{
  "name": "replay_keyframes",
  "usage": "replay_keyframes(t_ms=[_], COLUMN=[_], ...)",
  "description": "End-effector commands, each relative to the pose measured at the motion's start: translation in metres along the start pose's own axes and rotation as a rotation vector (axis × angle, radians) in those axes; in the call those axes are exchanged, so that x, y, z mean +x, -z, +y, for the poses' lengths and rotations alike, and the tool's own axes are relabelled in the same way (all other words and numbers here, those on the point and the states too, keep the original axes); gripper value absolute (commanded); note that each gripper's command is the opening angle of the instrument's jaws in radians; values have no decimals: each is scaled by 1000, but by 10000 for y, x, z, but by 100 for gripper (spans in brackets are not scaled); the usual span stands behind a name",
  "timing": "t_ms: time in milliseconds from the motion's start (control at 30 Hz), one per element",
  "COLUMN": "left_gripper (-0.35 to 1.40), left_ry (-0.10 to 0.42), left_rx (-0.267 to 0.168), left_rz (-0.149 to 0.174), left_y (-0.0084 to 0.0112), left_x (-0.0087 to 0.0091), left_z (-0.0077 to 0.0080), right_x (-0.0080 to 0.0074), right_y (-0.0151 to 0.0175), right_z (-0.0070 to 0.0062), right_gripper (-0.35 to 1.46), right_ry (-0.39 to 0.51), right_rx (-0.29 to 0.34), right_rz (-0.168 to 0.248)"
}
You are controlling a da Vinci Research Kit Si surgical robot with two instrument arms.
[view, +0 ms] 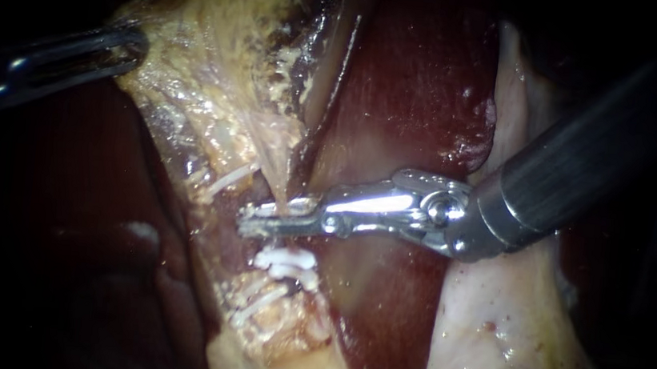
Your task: Going back third clip right tube
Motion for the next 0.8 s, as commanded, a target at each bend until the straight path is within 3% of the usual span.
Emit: replay_keyframes(t_ms=[33, 233, 533, 800], left_gripper=[-35, -35, -35, -35], left_ry=[-1, -1, -1, -1], left_rx=[0, 0, 0, 0], left_rz=[0, 0, 0, 0], left_y=[0, 0, 2, 2], left_x=[0, 0, 0, 0], left_z=[0, -1, -1, -1], right_x=[0, 1, -1, 0], right_y=[-1, -1, 8, 73], right_z=[1, 4, 4, -9], right_gripper=[48, 57, 60, 60], right_ry=[12, 95, 142, 333], right_rx=[-1, -35, -53, -80], right_rz=[12, 34, 37, 30])
